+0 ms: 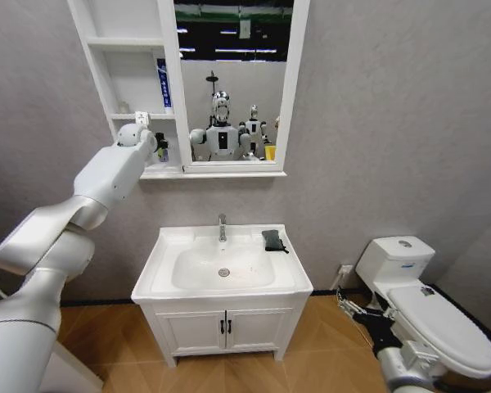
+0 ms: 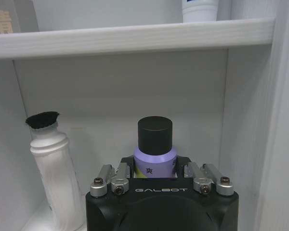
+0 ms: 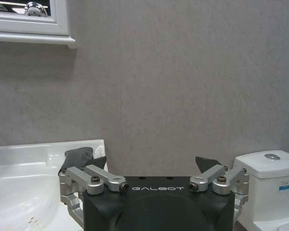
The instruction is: Move facial cleanser and shampoo from washbasin to cabinet, then wipe washbasin with towel.
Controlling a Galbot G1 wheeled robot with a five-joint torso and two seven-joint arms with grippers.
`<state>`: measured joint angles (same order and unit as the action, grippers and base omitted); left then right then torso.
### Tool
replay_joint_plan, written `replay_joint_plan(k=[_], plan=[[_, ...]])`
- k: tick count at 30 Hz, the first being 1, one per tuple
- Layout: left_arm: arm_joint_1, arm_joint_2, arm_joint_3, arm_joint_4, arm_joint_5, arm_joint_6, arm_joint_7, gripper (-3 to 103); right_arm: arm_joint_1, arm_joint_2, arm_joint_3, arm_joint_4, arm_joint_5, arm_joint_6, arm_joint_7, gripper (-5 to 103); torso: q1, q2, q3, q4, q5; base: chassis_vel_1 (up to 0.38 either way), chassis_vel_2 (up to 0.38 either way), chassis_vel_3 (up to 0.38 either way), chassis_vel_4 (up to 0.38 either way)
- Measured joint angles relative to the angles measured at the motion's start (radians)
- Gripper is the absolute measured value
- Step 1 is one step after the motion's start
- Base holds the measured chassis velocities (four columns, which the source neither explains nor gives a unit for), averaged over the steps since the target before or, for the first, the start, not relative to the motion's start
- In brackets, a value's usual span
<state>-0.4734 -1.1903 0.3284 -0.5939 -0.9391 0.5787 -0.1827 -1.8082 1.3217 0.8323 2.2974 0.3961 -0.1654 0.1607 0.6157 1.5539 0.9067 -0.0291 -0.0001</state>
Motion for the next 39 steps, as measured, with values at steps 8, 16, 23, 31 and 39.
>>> replay_joint_plan(k=[8, 16, 23, 31, 39], plan=[[-0.005, -0.029, -0.035, 0.049, 0.061, -0.024, 0.000, 48, 0.012, -0.009, 0.006, -0.004, 0.017, -0.003, 0.005, 100, 0.000, 0.000, 0.000, 0.0000, 0.0001, 0.000, 0.000, 0.000, 0.000], [0.001, -0.039, -0.042, 0.067, 0.071, -0.047, 0.005, 70, 0.012, -0.010, 0.009, -0.003, 0.019, -0.004, 0.005, 100, 0.000, 0.000, 0.000, 0.0001, 0.0001, 0.000, 0.000, 0.000, 0.000], [0.036, 0.025, -0.083, -0.067, 0.059, -0.055, -0.060, 99, 0.003, 0.001, 0.015, -0.002, 0.016, -0.003, 0.005, 100, 0.000, 0.000, 0.000, 0.0001, -0.0001, 0.000, 0.000, 0.000, 0.000], [0.203, 0.235, -0.163, -0.593, -0.183, 0.023, -0.320, 100, 0.009, 0.008, -0.005, 0.012, 0.016, -0.020, 0.009, 100, 0.000, 0.000, 0.000, -0.0008, 0.0000, 0.000, 0.000, 0.000, 0.000], [0.622, 0.577, -0.383, -1.221, -0.367, 0.056, -0.492, 100, 0.015, 0.005, -0.035, 0.019, 0.020, -0.037, 0.007, 100, -0.001, 0.000, 0.000, 0.0012, -0.0009, 0.000, 0.000, 0.000, 0.000]])
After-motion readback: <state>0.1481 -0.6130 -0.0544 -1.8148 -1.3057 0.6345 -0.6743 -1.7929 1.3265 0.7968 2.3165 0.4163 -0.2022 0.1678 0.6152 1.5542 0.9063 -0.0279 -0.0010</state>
